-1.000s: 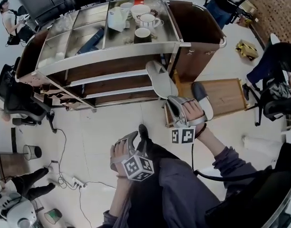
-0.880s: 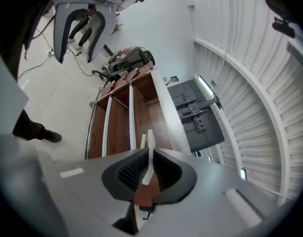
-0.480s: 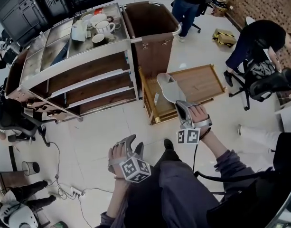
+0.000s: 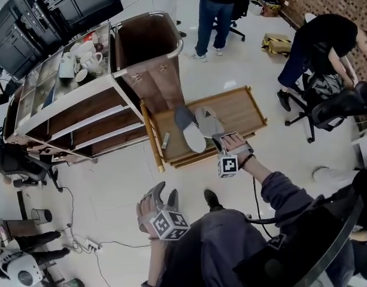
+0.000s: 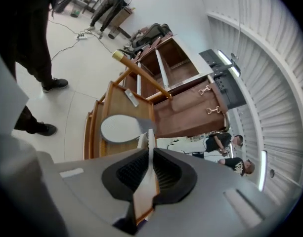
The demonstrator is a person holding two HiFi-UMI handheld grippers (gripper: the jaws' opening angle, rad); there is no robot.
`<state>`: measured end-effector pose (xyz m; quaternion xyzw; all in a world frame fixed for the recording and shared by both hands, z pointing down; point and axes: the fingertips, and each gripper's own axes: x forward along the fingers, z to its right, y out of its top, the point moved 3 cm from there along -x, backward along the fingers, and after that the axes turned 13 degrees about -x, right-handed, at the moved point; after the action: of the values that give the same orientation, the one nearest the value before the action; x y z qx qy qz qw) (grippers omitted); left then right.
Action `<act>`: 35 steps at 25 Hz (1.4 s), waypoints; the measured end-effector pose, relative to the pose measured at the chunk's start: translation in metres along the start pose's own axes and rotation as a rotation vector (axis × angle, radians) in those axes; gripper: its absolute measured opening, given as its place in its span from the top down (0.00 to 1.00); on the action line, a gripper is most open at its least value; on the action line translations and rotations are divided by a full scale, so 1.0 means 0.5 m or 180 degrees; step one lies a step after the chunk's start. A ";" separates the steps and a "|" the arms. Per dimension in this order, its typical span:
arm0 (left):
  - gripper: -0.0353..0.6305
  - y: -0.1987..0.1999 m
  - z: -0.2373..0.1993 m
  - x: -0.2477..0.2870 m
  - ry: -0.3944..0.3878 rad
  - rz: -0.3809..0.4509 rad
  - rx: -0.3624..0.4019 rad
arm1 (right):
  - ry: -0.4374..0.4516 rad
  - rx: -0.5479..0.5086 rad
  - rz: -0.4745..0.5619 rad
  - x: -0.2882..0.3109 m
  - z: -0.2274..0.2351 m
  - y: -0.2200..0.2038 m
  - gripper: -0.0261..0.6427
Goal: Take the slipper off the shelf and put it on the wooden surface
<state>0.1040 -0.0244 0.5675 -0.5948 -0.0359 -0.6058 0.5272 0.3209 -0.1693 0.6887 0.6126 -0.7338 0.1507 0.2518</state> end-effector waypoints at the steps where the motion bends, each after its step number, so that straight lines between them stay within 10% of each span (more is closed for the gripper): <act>1: 0.62 0.014 0.020 0.003 0.0024 -0.0032 -0.0027 | 0.0068 -0.0079 0.0021 0.016 -0.025 -0.020 0.92; 7: 0.62 0.039 0.085 0.000 0.0205 -0.0210 -0.0202 | 0.0562 -0.0223 0.0175 0.073 -0.153 -0.065 0.90; 19: 0.62 0.013 0.148 -0.053 0.0241 -0.0219 -0.0252 | 0.1187 0.0523 0.0148 0.021 -0.178 -0.039 0.68; 26: 0.62 -0.064 0.227 -0.150 0.0180 -0.0161 -0.0159 | 0.0818 0.0673 -0.0206 -0.067 -0.164 -0.028 0.68; 35: 0.62 -0.210 0.353 -0.288 0.0036 0.0074 -0.0016 | 0.0092 0.0928 0.0074 -0.482 -0.101 0.183 0.81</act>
<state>0.1153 0.2260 0.5707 -0.5931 -0.0245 -0.6032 0.5328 0.2707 0.0743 0.6049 0.6319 -0.7075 0.2675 0.1690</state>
